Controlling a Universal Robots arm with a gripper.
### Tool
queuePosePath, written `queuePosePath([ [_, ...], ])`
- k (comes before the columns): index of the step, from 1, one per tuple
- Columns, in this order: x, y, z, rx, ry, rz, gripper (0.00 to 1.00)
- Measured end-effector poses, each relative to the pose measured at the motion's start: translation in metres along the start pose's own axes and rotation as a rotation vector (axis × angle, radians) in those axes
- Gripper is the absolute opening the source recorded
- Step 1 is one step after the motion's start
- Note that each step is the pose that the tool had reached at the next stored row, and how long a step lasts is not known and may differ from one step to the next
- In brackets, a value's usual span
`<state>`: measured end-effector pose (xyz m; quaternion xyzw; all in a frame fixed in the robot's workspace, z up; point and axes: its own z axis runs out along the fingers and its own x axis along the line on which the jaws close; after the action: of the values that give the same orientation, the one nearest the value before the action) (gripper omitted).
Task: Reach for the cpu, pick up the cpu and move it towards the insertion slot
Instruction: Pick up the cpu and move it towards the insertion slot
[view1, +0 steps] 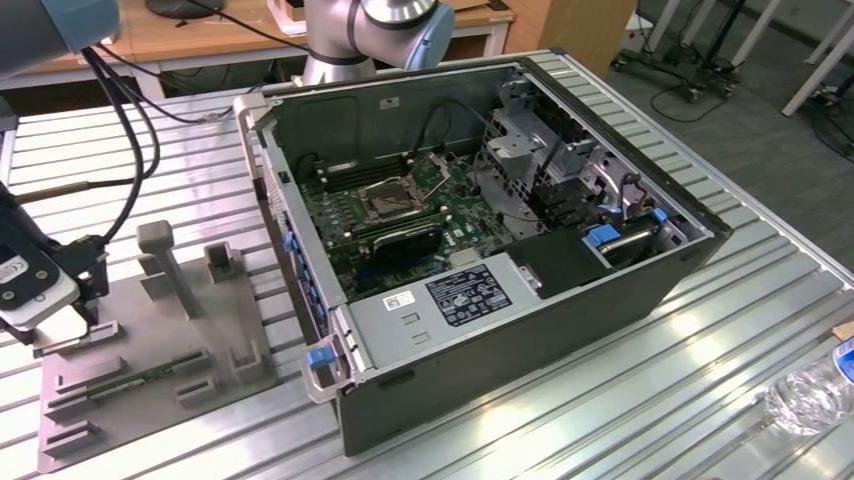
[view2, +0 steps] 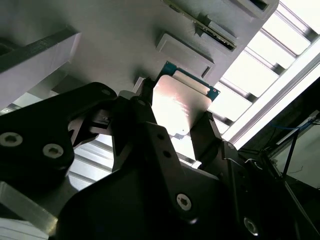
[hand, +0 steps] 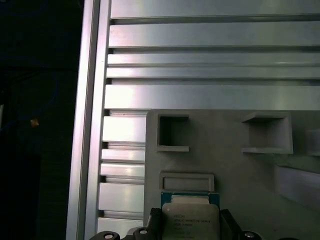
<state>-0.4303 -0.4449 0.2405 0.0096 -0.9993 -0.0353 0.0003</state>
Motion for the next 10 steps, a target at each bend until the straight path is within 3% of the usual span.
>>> queuePosePath([
  [10, 0.0000, 0.0001, -0.0011, 0.0000, 0.0001, 0.000, 0.54],
])
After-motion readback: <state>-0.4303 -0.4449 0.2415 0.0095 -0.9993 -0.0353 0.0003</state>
